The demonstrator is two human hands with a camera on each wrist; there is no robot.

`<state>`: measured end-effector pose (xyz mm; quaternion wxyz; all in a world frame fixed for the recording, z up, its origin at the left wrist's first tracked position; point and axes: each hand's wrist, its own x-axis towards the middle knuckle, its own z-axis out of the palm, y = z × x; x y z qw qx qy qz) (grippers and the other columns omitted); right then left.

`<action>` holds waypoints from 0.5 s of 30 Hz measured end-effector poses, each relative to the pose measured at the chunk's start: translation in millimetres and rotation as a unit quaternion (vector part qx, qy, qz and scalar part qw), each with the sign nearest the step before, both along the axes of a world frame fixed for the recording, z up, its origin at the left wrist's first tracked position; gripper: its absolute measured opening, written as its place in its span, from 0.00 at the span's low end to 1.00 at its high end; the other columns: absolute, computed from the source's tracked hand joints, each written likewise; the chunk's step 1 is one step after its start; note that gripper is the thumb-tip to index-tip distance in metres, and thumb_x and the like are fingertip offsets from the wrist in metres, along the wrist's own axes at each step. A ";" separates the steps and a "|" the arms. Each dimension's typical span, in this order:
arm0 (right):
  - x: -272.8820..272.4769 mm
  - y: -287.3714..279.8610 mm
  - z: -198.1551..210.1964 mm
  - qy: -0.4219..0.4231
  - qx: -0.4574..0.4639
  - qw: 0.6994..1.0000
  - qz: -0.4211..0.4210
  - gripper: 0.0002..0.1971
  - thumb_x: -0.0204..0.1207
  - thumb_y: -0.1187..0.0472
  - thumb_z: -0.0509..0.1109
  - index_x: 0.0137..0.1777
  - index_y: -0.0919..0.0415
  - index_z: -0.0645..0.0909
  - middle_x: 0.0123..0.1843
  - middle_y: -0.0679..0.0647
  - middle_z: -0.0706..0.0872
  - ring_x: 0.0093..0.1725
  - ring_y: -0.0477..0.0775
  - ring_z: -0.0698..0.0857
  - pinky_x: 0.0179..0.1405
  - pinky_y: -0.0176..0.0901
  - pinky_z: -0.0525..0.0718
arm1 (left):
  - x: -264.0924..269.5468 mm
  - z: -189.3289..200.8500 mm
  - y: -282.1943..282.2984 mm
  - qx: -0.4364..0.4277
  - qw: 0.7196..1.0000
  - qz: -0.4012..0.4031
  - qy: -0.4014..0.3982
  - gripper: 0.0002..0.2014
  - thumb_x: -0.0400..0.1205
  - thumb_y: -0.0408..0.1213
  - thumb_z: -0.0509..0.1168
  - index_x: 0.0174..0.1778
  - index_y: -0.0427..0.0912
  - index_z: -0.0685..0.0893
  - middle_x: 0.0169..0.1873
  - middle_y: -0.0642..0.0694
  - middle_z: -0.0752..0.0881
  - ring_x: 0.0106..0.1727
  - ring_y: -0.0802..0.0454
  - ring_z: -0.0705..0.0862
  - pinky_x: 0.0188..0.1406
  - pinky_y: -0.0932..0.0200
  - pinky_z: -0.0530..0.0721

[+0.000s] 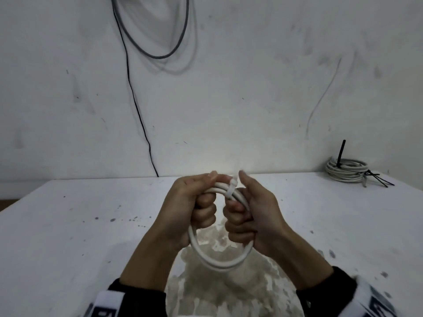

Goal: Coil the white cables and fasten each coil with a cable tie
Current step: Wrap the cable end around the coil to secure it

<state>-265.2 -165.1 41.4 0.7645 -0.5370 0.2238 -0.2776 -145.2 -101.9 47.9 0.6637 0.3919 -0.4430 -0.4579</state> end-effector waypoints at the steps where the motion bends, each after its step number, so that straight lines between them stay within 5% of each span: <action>1: 0.5 -0.8 -0.6 -0.019 0.012 1.000 0.016 0.26 0.75 0.42 0.54 0.21 0.59 0.67 0.17 0.48 0.58 0.13 0.43 0.55 0.13 0.28 0.54 | 0.9 -0.5 -1.6 0.004 1.000 -0.001 0.020 0.14 0.74 0.41 0.60 0.43 0.34 0.86 0.13 0.56 0.59 0.11 0.64 0.55 0.15 0.76 0.55; 2: 0.4 -2.0 -0.8 -0.027 -0.002 0.999 0.020 0.23 0.76 0.48 0.54 0.24 0.62 0.71 0.18 0.49 0.60 0.13 0.43 0.57 0.13 0.30 0.58 | 2.6 -1.0 -3.2 0.010 0.999 0.007 0.034 0.14 0.75 0.40 0.60 0.45 0.34 0.85 0.13 0.57 0.59 0.11 0.64 0.55 0.14 0.76 0.55; 4: -2.5 -3.9 0.5 0.034 -0.175 0.984 -0.028 0.20 0.83 0.57 0.52 0.36 0.65 0.78 0.20 0.50 0.67 0.16 0.47 0.67 0.19 0.38 0.69 | 8.9 -3.3 -6.2 0.024 0.998 0.036 0.052 0.12 0.79 0.38 0.59 0.49 0.34 0.84 0.13 0.57 0.59 0.11 0.63 0.54 0.13 0.75 0.54; 7: -11.4 -3.5 7.3 0.209 -0.507 0.832 -0.088 0.16 0.86 0.54 0.54 0.39 0.54 0.78 0.28 0.45 0.80 0.27 0.40 0.78 0.31 0.32 0.74 | 17.2 -4.8 -7.2 0.036 0.996 0.075 0.034 0.11 0.82 0.34 0.57 0.52 0.33 0.82 0.14 0.56 0.58 0.12 0.62 0.54 0.13 0.72 0.53; 9: -18.3 -2.7 8.7 0.267 -0.564 0.778 -0.079 0.11 0.83 0.56 0.59 0.40 0.53 0.79 0.35 0.45 0.86 0.31 0.40 0.82 0.34 0.34 0.78 | 20.2 -2.9 -6.7 0.033 0.995 0.095 0.022 0.11 0.82 0.32 0.58 0.55 0.31 0.81 0.15 0.55 0.58 0.13 0.62 0.54 0.14 0.71 0.53; 11: -22.6 -1.7 6.3 0.254 -0.528 0.806 -0.084 0.08 0.81 0.61 0.65 0.43 0.60 0.83 0.35 0.49 0.88 0.31 0.43 0.85 0.34 0.36 0.82 | 19.9 -0.9 -6.5 0.033 0.995 0.089 0.028 0.11 0.82 0.34 0.59 0.56 0.33 0.80 0.15 0.55 0.59 0.12 0.61 0.55 0.13 0.70 0.55; 13: -27.4 -1.8 3.1 0.215 -0.446 0.864 -0.091 0.08 0.79 0.66 0.66 0.43 0.66 0.85 0.33 0.54 0.88 0.30 0.44 0.87 0.33 0.32 0.84 | 15.6 2.2 -6.4 0.042 0.995 0.072 0.048 0.15 0.81 0.41 0.59 0.56 0.34 0.79 0.14 0.52 0.63 0.12 0.58 0.61 0.13 0.67 0.62; 15: -38.0 -7.6 3.4 0.186 -0.359 0.909 -0.101 0.07 0.78 0.69 0.67 0.46 0.70 0.87 0.36 0.62 0.90 0.34 0.52 0.90 0.36 0.37 0.87 | 10.7 5.2 -10.3 0.057 0.996 0.066 0.025 0.21 0.81 0.50 0.57 0.57 0.34 0.78 0.17 0.46 0.72 0.18 0.50 0.73 0.22 0.60 0.74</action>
